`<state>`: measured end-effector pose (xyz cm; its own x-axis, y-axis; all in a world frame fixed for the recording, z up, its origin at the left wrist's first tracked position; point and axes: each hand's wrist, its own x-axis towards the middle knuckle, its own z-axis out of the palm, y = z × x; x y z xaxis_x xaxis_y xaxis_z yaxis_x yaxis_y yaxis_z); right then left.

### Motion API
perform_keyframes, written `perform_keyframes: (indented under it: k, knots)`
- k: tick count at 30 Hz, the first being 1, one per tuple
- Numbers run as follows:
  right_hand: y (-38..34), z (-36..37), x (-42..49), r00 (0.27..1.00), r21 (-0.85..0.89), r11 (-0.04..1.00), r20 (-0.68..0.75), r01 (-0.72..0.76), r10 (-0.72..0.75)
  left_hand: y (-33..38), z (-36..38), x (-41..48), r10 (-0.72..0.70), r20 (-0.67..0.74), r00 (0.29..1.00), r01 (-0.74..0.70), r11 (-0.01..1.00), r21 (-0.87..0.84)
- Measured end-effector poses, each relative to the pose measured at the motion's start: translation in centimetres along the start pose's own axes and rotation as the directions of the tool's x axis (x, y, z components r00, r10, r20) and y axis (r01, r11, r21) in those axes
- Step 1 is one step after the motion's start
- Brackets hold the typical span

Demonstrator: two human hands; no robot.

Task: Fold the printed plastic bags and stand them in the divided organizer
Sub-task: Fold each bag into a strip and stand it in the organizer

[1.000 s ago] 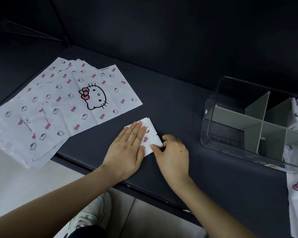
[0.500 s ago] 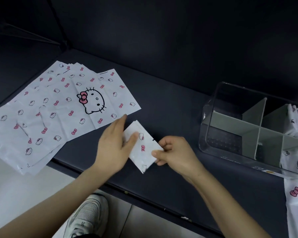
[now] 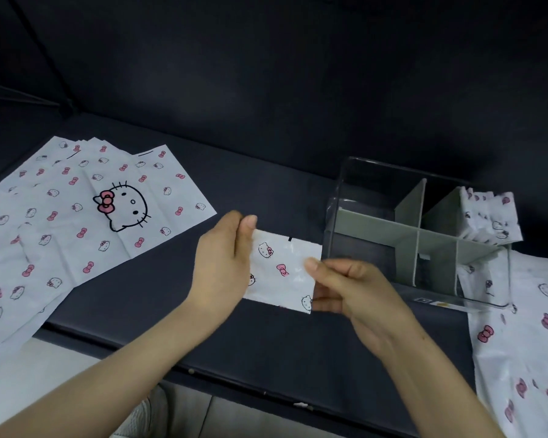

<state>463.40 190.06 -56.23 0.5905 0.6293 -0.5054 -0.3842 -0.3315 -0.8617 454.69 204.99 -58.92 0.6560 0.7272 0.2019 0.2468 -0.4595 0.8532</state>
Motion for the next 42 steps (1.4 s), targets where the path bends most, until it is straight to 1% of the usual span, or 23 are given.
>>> perform_keyframes:
  k: [2, 4, 5, 7, 9, 10, 11, 15, 17, 19, 21, 23, 24, 26, 27, 29, 31, 32, 33, 35, 37, 40, 42]
  knots:
    - [1.1, -0.1, -0.5, 0.987, -0.055, 0.994, -0.125, 0.096, -0.103, 0.8, 1.1, -0.4, -0.053, -0.003, 0.999, 0.053, 0.998, -0.035]
    - [1.6, -0.7, -0.7, 0.917, -0.230, 0.941, -0.256, 0.248, -0.304, 1.4, 2.1, -0.7, -0.077, 0.048, 0.996, 0.080, 0.995, -0.060]
    - [1.4, -1.2, -0.8, 0.876, -0.323, 0.901, -0.291, 0.289, -0.386, 1.6, 2.3, -0.7, -0.050, 0.103, 0.993, 0.057, 0.996, -0.066]
    - [0.8, -2.6, -1.3, 0.829, -0.460, 0.829, -0.291, 0.318, -0.478, 2.2, 2.4, -0.2, 0.064, 0.295, 0.953, -0.044, 0.996, -0.075]
    - [0.2, -4.2, -2.0, 0.818, -0.516, 0.792, -0.266, 0.325, -0.509, 3.1, 2.9, 0.5, 0.118, 0.514, 0.850, -0.089, 0.993, -0.080]
    - [0.1, -5.0, -2.3, 0.818, -0.507, 0.798, -0.272, 0.325, -0.507, 3.5, 3.3, 0.8, 0.110, 0.575, 0.811, -0.073, 0.993, -0.088]
    - [0.0, -5.7, -2.6, 0.821, -0.463, 0.824, -0.294, 0.326, -0.490, 4.0, 4.0, 1.0, 0.110, 0.585, 0.803, -0.067, 0.993, -0.095]
    - [0.2, -7.8, -4.3, 0.855, -0.120, 0.946, -0.406, 0.300, -0.323, 7.1, 8.0, 0.9, 0.139, 0.527, 0.838, -0.075, 0.987, -0.141]
    - [0.6, -9.1, -5.0, 0.813, -0.075, 0.949, -0.497, 0.308, -0.303, 8.5, 10.1, 0.7, 0.199, 0.537, 0.820, -0.166, 0.980, -0.110]
    - [0.8, -10.9, -5.9, 0.712, -0.136, 0.939, -0.621, 0.315, -0.329, 9.0, 11.8, 0.8, 0.320, 0.468, 0.824, -0.348, 0.937, -0.028]
    - [0.7, -13.3, -6.8, 0.552, -0.273, 0.916, -0.734, 0.294, -0.396, 8.4, 12.8, 1.4, 0.416, 0.325, 0.850, -0.478, 0.867, 0.139]
    - [1.1, -16.0, -7.1, 0.374, -0.445, 0.873, -0.789, 0.201, -0.488, 7.3, 13.1, 1.9, 0.400, 0.197, 0.895, -0.443, 0.847, 0.293]
    - [1.6, -17.1, -6.7, 0.298, -0.539, 0.831, -0.778, 0.137, -0.553, 6.6, 13.1, 2.0, 0.367, 0.163, 0.916, -0.401, 0.848, 0.347]
    - [2.8, -18.5, -5.5, 0.198, -0.729, 0.685, -0.673, -0.011, -0.713, 5.2, 13.1, 1.8, 0.306, 0.136, 0.942, -0.335, 0.852, 0.402]
    - [3.3, -18.7, -4.7, 0.184, -0.796, 0.599, -0.604, -0.092, -0.775, 4.5, 13.2, 1.6, 0.275, 0.144, 0.951, -0.310, 0.860, 0.405]
    - [4.1, -18.6, -3.3, 0.196, -0.865, 0.438, -0.487, -0.246, -0.851, 3.5, 13.3, 1.2, 0.210, 0.195, 0.958, -0.271, 0.882, 0.384]
    - [4.6, -18.3, -2.3, 0.198, -0.895, 0.276, -0.359, -0.351, -0.912, 3.1, 13.0, 0.9, 0.169, 0.243, 0.955, -0.245, 0.912, 0.329]
    - [4.8, -18.2, -1.9, 0.192, -0.897, 0.224, -0.314, -0.380, -0.930, 3.1, 12.9, 0.9, 0.151, 0.257, 0.955, -0.226, 0.929, 0.293]
    - [5.0, -18.0, -1.5, 0.191, -0.898, 0.198, -0.290, -0.393, -0.938, 3.1, 12.8, 0.9, 0.131, 0.264, 0.956, -0.200, 0.946, 0.255]
    - [5.4, -17.4, -0.7, 0.212, -0.898, 0.201, -0.300, -0.391, -0.930, 3.2, 12.6, 0.9, 0.098, 0.264, 0.959, -0.151, 0.971, 0.185]
    - [5.8, -16.6, 0.2, 0.254, -0.898, 0.227, -0.336, -0.376, -0.907, 3.1, 12.3, 1.0, 0.085, 0.269, 0.959, -0.124, 0.983, 0.132]
    - [6.2, -15.6, 0.9, 0.358, -0.905, 0.216, -0.352, -0.368, -0.865, 2.7, 11.8, 1.0, 0.089, 0.307, 0.947, -0.114, 0.991, 0.065]
    - [6.3, -15.4, 1.1, 0.388, -0.903, 0.209, -0.358, -0.376, -0.849, 2.3, 11.6, 1.0, 0.093, 0.324, 0.941, -0.113, 0.993, 0.043]
